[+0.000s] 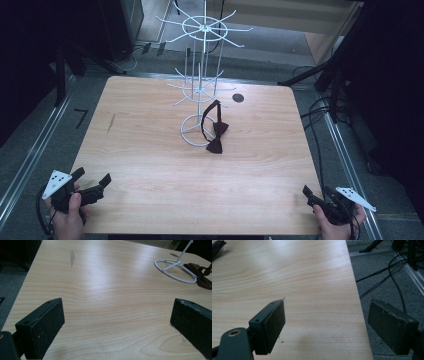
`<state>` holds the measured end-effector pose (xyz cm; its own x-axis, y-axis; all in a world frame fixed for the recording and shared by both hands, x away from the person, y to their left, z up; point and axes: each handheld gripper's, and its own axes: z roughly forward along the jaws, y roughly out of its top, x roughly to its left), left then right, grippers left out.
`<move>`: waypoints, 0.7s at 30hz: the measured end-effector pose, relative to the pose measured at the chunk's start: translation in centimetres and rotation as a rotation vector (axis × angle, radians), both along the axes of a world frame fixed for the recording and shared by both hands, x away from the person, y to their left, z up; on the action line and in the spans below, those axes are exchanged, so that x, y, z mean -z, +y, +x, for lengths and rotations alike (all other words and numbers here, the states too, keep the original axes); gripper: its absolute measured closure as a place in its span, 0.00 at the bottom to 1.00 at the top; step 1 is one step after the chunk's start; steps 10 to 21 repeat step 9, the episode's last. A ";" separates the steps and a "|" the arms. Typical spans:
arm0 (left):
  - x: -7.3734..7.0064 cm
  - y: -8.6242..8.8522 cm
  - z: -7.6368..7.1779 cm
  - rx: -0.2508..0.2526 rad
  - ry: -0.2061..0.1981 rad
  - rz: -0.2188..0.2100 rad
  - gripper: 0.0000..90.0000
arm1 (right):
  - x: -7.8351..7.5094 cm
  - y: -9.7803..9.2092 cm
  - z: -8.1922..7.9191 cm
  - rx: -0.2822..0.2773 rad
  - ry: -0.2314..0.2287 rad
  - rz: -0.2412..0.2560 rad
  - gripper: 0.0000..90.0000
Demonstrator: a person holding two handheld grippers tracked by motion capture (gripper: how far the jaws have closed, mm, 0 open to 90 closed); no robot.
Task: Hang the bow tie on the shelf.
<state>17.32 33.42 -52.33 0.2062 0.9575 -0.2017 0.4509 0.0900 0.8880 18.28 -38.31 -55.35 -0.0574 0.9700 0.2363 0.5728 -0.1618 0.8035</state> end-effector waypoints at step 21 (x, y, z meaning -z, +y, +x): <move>0.0 0.0 0.0 -0.005 0.000 0.001 0.00 | -0.1 0.1 0.0 0.021 -0.011 -0.006 0.16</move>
